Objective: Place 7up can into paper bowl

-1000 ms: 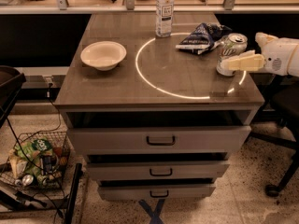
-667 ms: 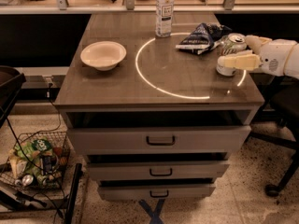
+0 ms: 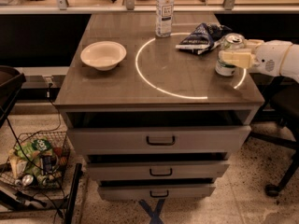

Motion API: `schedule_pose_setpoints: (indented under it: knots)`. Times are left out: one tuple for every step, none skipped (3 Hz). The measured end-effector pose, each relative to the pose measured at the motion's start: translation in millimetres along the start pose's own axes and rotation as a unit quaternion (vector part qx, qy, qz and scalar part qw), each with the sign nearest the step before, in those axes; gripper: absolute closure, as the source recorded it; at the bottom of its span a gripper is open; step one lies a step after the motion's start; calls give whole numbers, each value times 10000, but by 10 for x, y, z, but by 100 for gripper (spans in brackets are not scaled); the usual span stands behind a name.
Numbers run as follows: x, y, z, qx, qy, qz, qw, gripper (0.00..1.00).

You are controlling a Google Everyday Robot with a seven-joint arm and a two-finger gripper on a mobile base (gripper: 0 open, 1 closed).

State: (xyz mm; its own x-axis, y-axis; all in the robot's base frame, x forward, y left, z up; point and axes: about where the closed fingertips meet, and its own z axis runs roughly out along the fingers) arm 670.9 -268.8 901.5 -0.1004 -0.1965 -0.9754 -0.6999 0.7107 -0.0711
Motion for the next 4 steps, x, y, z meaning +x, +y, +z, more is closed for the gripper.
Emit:
schedule_pose_setpoints:
  knots:
    - [-3,16,27,-24,-3,0,10000,87]
    - [-5,30,51,-46,-5,1,10000,100]
    - [-68,75,70,-81,21,-39,10000,100]
    - [-426,338,188,-350,74,-156,9992,100]
